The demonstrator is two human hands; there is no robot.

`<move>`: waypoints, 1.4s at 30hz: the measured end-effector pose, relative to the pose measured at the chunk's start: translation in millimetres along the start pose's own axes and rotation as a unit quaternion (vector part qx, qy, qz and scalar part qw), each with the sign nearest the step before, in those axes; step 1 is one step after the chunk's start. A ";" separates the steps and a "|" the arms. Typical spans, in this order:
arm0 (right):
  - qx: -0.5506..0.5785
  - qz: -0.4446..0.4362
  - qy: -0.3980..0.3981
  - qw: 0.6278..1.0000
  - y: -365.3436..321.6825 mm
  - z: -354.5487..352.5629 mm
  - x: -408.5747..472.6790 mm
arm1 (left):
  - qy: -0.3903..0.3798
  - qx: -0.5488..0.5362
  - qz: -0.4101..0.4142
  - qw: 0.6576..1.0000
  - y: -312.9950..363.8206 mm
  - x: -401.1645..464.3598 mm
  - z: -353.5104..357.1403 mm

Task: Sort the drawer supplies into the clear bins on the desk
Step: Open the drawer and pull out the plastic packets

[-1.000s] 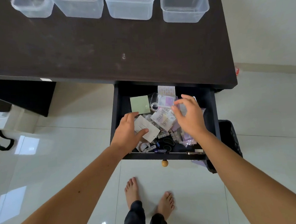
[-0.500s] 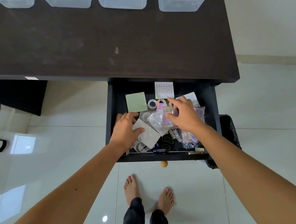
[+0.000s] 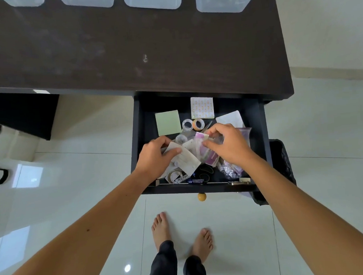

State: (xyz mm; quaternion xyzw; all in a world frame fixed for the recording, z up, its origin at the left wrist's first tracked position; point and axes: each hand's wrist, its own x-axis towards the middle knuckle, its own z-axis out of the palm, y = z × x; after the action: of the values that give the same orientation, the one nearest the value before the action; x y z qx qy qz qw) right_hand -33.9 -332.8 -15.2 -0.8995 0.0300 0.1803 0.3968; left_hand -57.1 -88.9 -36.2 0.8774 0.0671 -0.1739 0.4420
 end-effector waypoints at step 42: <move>0.268 0.082 -0.078 0.957 -1.7 5.7 -4.3 | -0.055 -0.203 -0.051 0.976 8.5 12.0 -5.0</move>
State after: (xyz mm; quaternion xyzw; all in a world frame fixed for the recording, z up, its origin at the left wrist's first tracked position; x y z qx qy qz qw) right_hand -39.3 -327.9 -16.0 -0.7378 0.1195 0.2670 0.6084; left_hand -42.4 -90.5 -31.5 0.7537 0.1213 -0.2267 0.6049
